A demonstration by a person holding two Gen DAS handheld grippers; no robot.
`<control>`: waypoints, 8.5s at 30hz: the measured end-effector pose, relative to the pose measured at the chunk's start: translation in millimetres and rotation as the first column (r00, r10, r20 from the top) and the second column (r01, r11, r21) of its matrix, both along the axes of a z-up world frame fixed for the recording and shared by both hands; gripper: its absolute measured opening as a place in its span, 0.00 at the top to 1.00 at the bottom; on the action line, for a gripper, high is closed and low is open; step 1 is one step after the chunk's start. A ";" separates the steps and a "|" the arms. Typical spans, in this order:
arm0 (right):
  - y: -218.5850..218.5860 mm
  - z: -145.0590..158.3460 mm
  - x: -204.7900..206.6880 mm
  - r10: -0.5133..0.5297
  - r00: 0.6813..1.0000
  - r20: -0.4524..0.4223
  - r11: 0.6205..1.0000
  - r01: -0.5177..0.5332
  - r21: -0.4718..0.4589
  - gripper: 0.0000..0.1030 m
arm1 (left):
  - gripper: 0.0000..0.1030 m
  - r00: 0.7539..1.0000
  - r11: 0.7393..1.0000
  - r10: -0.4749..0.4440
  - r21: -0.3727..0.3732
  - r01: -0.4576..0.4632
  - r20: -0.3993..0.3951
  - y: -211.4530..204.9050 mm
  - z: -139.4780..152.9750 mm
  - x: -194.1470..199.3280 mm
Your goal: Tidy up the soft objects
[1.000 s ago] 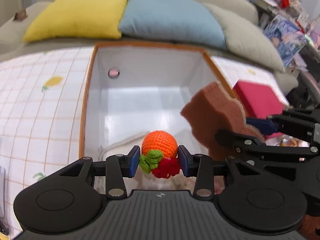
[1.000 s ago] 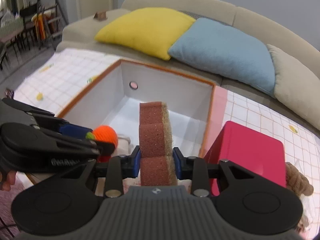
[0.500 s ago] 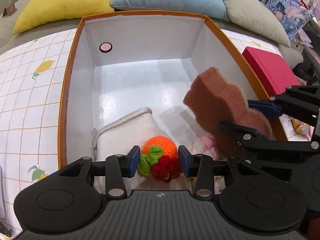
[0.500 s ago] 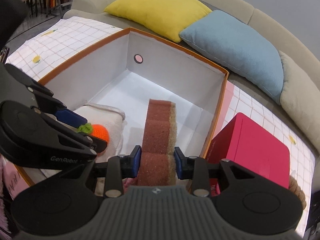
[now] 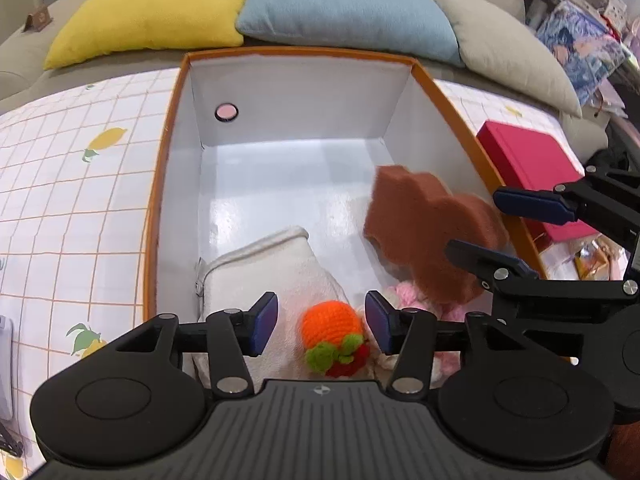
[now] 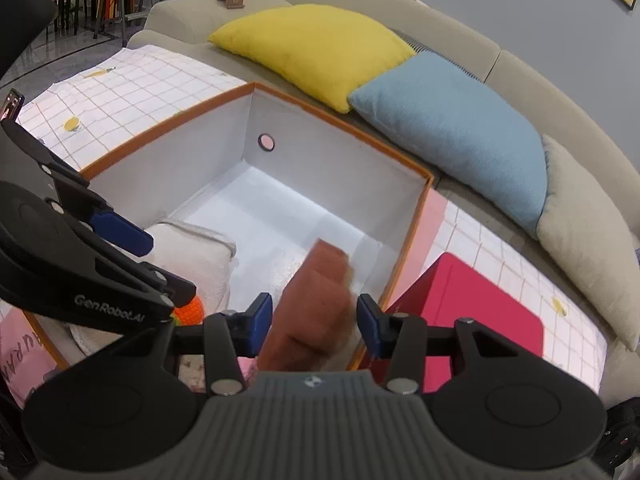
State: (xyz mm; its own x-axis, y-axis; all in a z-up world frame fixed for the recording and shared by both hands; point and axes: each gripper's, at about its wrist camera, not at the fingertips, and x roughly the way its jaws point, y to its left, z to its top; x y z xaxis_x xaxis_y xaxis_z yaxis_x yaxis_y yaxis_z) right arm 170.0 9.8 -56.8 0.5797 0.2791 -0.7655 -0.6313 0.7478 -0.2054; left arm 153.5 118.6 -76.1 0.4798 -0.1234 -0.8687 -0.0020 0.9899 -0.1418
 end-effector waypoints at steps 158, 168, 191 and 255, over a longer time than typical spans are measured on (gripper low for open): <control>-212.3 -48.9 -90.0 -0.336 0.819 -0.465 0.808 0.504 0.304 0.79 | 0.67 0.950 0.972 -0.218 -0.035 0.232 0.224 -139.6 37.4 -122.8; -222.8 -41.4 -89.2 -0.388 0.825 -0.412 0.804 0.521 0.286 0.28 | 0.67 0.960 0.974 -0.207 -0.054 0.221 0.190 -141.4 17.2 -109.2; -198.8 -83.7 -61.4 -0.277 0.866 -0.417 0.889 0.396 0.231 0.70 | 0.67 0.973 0.981 -0.174 -0.057 0.184 0.149 -140.4 15.1 -104.3; 0.7 10.4 44.8 0.017 0.973 -0.229 0.954 0.053 0.296 0.78 | 0.83 0.894 0.937 -0.173 0.348 0.020 0.414 -24.3 35.5 -6.6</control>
State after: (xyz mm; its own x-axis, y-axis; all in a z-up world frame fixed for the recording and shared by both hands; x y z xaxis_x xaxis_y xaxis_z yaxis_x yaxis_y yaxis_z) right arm 214.8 10.6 -46.4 0.4078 0.5061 -0.7600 -0.6203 0.7643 0.1761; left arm 146.9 94.3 -40.5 0.8158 0.0640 -0.5747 0.0815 0.9712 0.2240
